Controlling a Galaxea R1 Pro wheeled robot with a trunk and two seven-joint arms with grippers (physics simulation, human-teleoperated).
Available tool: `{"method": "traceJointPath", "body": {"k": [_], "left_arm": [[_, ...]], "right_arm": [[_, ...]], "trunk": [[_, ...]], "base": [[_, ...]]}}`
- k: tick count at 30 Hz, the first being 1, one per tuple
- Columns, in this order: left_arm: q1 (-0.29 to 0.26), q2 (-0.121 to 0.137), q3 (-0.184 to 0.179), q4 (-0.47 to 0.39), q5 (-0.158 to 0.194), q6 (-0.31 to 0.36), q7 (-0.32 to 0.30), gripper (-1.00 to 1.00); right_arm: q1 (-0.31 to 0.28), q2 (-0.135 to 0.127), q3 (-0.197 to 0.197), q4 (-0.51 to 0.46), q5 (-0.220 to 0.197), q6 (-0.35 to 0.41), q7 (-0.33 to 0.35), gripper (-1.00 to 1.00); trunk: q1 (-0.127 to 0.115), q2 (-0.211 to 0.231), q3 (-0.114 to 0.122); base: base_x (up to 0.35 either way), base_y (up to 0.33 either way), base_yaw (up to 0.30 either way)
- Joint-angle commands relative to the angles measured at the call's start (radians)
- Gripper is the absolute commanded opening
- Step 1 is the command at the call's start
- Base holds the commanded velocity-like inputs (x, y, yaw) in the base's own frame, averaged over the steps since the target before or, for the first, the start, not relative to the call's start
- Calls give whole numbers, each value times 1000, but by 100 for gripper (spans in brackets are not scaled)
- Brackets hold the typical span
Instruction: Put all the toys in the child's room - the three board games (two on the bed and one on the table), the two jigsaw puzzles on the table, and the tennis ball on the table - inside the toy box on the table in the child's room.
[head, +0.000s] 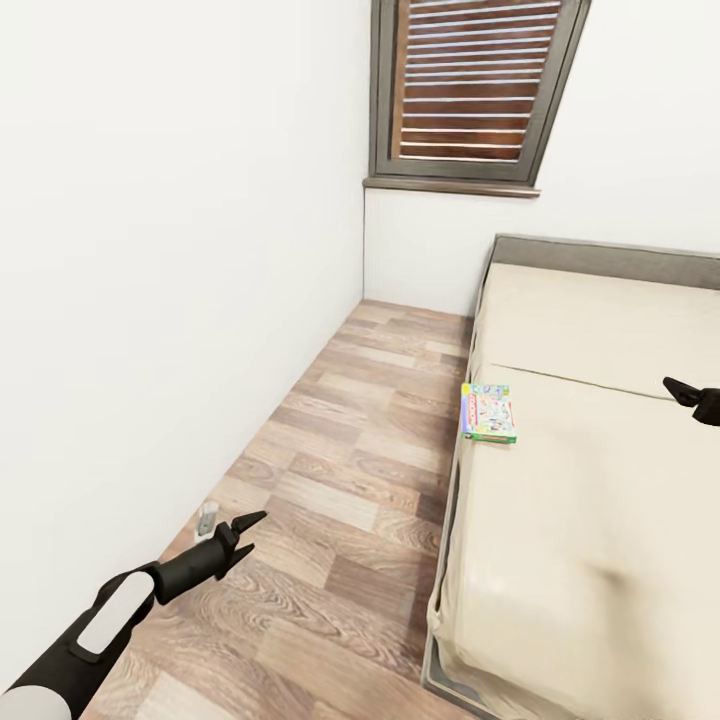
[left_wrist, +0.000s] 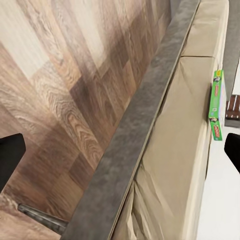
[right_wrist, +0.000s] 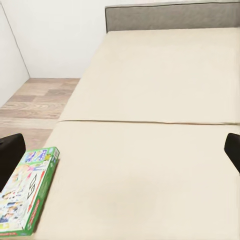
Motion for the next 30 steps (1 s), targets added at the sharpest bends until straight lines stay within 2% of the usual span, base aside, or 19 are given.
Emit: {"method": "traceJointPath", "body": {"k": [1, 11, 14, 15, 18, 19, 21, 22, 24, 25, 26, 30], "left_arm": [[0, 1, -3, 0, 6, 2, -2, 100], [0, -1, -3, 3, 6, -7, -8, 100], [6, -2, -1, 37, 11, -16, -9, 100], [11, -3, 16, 81, 35, -20, -13, 100], [15, -5, 54, 116, 69, -24, -16, 100], [16, -6, 72, 130, 82, -23, -17, 100], [17, -7, 82, 139, 89, -22, -15, 100], [15, -7, 88, 142, 85, -20, -13, 100], [13, -5, 92, 143, 71, -19, -12, 100], [12, -3, 94, 143, 58, -18, -13, 100], [11, -2, 97, 144, 24, -17, -16, 100], [9, -3, 107, 145, -31, -22, -24, 100]], "right_arm": [[-1, 0, -1, -1, 2, 5, 6, 100], [-1, 1, -6, -1, 2, 8, 6, 100], [-2, -2, -8, -2, 2, 11, 10, 100], [-3, -10, -9, -3, 1, 20, 21, 100], [-4, -23, -9, -3, 0, 63, 72, 100], [-5, -38, -9, -3, 1, 114, 133, 100], [-4, -61, -8, -3, 1, 162, 199, 100], [-3, -83, -8, -3, 1, 194, 251, 100], [-2, -99, -8, -3, 1, 216, 285, 100], [-1, -105, -8, -4, 1, 224, 297, 100], [-1, -113, -8, -4, 2, 236, 314, 100], [1, -123, -7, -4, 3, 252, 334, 100]], "trunk": [[0, 0, 1], [0, 0, 17], [0, 0, 21], [0, 0, 23], [0, 0, 28], [0, 0, 29], [0, 0, 32], [0, 0, 34], [0, 0, 37], [0, 0, 39], [0, 0, 40], [0, 0, 47]], "base": [[0, 0, -100], [0, 0, -99], [0, 0, -97], [0, 0, -92], [0, 0, -89], [0, 0, -83], [0, 0, -78], [0, 0, -75], [0, 0, -73], [0, 0, -72], [0, 0, -71], [0, 0, -70]]}}
